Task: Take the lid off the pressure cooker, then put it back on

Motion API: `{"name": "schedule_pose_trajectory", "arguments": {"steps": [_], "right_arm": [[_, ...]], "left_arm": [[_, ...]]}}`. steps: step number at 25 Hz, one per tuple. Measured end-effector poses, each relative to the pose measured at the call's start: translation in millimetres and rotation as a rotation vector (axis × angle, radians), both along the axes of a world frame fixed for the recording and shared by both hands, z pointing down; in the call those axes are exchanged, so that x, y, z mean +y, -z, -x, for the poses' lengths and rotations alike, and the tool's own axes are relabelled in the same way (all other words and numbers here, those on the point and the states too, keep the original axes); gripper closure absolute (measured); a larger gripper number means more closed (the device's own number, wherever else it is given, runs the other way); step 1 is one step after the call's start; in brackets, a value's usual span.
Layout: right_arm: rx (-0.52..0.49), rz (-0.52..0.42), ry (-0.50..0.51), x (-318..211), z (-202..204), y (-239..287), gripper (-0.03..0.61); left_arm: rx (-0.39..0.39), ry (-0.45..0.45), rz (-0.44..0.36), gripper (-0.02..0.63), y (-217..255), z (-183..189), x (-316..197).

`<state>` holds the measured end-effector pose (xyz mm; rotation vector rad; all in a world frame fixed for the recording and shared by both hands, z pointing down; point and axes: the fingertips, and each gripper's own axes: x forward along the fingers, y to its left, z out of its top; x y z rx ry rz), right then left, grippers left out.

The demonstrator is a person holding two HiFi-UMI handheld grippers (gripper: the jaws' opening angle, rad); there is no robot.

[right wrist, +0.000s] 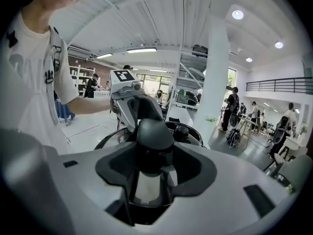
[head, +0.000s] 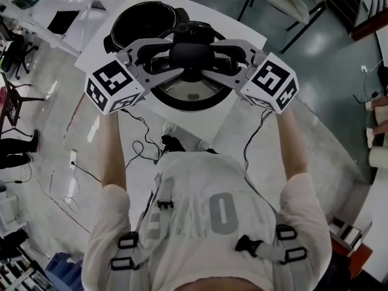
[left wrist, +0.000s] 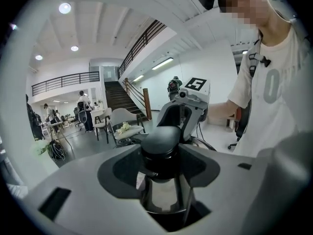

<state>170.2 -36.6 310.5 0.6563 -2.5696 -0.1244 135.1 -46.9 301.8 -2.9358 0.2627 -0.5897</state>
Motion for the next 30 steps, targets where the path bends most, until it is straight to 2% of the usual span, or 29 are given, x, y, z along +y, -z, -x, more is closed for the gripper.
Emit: {"name": "schedule_pose_trajectory", "arguments": {"steps": [13, 18, 25, 30], "right_arm": [[0.042, 0.067, 0.025, 41, -7, -75, 0.347], [0.089, 0.089, 0.039, 46, -4, -109, 0.347], [0.102, 0.176, 0.027, 36, 1, -157, 0.347], [0.115, 0.22, 0.016, 33, 1, -176, 0.348]], "left_arm": [[-0.037, 0.069, 0.078, 0.374, -80, -6, 42], [-0.082, 0.088, 0.113, 0.374, -116, -4, 47], [-0.121, 0.105, 0.198, 0.373, -165, 0, 36], [-0.161, 0.093, 0.233, 0.373, -183, 0, 33]]}}
